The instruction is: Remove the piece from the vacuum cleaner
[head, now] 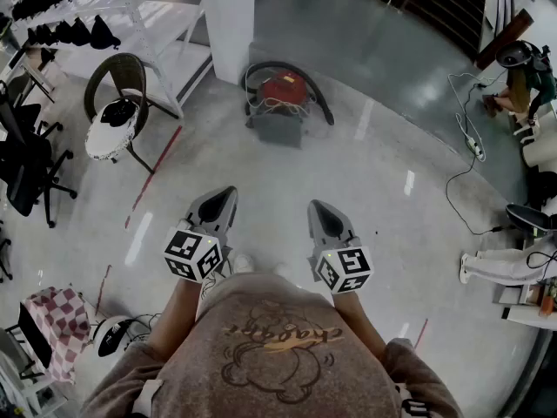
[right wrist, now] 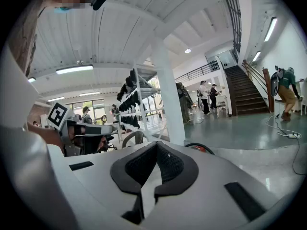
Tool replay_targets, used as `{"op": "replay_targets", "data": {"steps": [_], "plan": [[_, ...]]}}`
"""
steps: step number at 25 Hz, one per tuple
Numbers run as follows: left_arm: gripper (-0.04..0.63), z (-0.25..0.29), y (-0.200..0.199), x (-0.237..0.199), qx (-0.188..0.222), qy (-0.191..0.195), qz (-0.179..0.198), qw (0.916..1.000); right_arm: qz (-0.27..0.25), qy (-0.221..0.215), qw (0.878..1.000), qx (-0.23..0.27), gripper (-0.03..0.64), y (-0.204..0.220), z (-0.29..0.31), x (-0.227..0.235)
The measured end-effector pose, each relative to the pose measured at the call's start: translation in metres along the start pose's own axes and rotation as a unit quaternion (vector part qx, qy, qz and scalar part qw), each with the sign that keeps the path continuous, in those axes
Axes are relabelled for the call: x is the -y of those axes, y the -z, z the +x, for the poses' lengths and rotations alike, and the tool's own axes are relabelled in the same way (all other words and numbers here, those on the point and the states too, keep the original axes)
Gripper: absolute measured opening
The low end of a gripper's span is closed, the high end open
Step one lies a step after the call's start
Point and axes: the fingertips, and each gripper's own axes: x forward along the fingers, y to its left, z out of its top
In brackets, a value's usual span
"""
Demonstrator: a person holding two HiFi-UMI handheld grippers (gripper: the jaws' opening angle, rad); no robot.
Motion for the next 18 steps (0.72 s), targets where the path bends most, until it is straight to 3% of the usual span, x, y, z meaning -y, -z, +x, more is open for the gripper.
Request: {"op": "replay_targets", "data": {"steps": [18], "plan": [[0.002, -0.007, -0.001, -0.030, -0.003, 0.017, 0.002, 0.9999, 0.016, 0.030, 0.999, 0.011, -0.002, 0.008, 0.015, -0.018]]}}
